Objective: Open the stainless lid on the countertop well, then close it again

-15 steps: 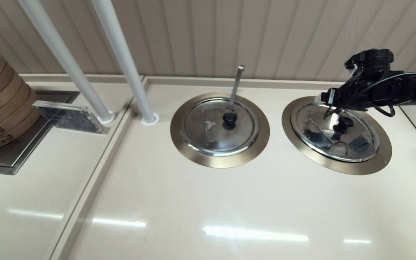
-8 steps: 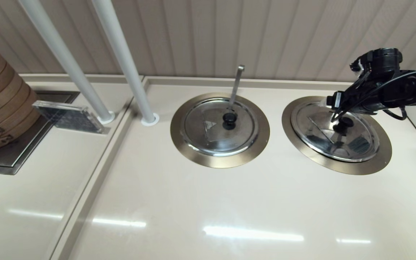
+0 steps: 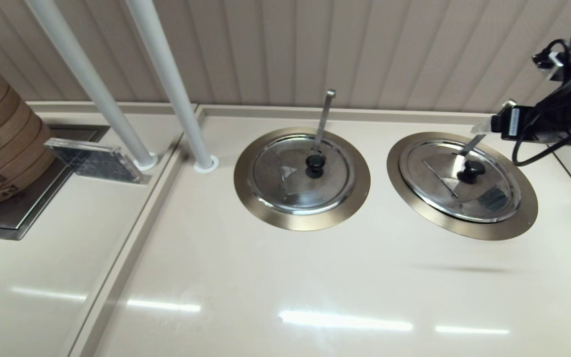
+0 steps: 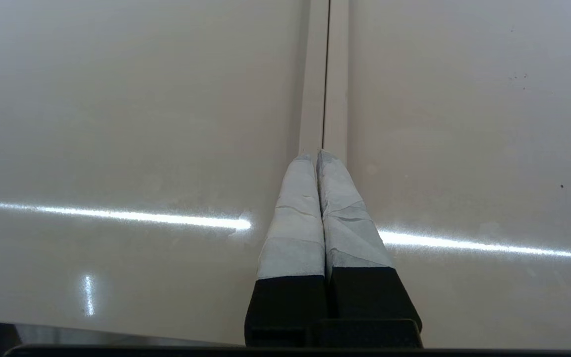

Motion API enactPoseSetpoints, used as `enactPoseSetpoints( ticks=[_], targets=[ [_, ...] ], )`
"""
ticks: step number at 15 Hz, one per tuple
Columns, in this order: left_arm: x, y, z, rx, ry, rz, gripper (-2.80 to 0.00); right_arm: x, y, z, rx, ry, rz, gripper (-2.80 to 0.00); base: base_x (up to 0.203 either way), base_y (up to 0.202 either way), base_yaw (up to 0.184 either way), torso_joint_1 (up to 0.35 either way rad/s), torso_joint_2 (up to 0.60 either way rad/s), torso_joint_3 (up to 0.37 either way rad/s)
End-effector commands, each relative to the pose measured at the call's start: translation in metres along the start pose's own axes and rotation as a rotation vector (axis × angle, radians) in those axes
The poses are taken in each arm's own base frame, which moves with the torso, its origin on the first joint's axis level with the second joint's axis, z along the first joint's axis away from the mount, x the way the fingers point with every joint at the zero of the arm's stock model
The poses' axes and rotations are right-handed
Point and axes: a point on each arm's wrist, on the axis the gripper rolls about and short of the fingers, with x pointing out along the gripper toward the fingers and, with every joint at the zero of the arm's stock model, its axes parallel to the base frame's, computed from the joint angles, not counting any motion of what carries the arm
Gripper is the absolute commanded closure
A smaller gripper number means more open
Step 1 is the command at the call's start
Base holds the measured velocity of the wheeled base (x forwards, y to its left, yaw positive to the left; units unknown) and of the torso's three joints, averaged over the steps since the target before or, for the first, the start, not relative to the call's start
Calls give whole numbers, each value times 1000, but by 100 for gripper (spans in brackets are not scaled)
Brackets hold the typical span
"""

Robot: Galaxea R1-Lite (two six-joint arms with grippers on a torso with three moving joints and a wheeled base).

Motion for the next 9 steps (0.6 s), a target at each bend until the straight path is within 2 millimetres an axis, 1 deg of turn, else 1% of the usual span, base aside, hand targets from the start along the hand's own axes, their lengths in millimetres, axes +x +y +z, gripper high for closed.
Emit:
enactPoseSetpoints(
  ticks=[1, 3, 4, 5, 6, 7, 9],
  targets=[
    [0, 0, 0, 0, 0, 0, 0, -77, -7, 7, -1, -126, 31, -280, 0, 0, 0, 0, 0, 0],
    [0, 0, 0, 0, 0, 0, 0, -136, -13, -1, -30, -195, 55, -280, 0, 0, 0, 0, 0, 0],
    [0, 0, 0, 0, 0, 0, 0, -165, -17, -12, -39, -221, 63, -280, 0, 0, 0, 0, 0, 0],
    [0, 0, 0, 0, 0, 0, 0, -191, -22, -27, -47, -239, 73, -280, 0, 0, 0, 0, 0, 0],
    [0, 0, 0, 0, 0, 0, 0, -211, -26, -47, -55, -245, 81, -280, 0, 0, 0, 0, 0, 0],
    [0, 0, 0, 0, 0, 0, 0, -225, -30, -70, -69, -233, 83, -280, 0, 0, 0, 0, 0, 0],
    [0, 0, 0, 0, 0, 0, 0, -245, -36, -107, -86, -230, 83, -280, 0, 0, 0, 0, 0, 0]
  ],
)
